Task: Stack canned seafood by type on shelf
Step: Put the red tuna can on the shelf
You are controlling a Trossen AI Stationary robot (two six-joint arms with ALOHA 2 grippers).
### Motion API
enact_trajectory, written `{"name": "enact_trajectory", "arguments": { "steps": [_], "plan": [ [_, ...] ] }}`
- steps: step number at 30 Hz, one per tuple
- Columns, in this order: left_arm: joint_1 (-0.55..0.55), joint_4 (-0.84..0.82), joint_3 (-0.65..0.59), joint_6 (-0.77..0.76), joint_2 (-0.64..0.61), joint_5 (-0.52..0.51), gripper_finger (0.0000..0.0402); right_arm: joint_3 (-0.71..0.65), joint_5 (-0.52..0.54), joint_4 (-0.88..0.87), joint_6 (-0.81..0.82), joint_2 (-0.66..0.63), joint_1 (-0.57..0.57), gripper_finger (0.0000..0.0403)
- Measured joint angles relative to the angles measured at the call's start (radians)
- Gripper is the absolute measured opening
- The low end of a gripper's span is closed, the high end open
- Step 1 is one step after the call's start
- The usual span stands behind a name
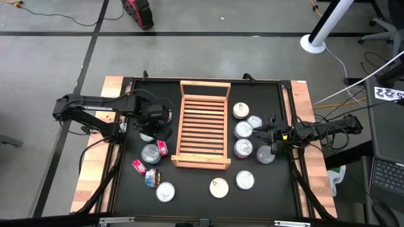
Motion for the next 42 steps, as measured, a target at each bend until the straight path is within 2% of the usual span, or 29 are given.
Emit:
{"name": "enact_trajectory", "arguments": {
  "steps": [11,20,24,32,42],
  "plan": [
    [0.0,-0.007,0.0,0.074,0.038,0.001,0.0189,0.0,-0.001,0.0,0.0,0.0,0.0,0.0136],
    [0.001,-0.063,-0.001,-0.015,0.068,0.003,0.0265,0.0,-0.001,0.0,0.0,0.0,0.0,0.0136],
    [0.001,-0.057,-0.001,-0.05,0.111,0.003,0.0285,0.0,-0.001,0.0,0.0,0.0,0.0,0.0136],
    [0.001,-0.037,-0.001,-0.068,0.199,0.005,0.0288,0.0,-0.001,-0.001,0.0,0.0,0.0,0.0136],
    [0.001,0.045,-0.001,-0.108,0.24,0.027,0.0288,0.0,-0.001,-0.002,0.0,0.0,0.0,0.0136]
  ]
}}
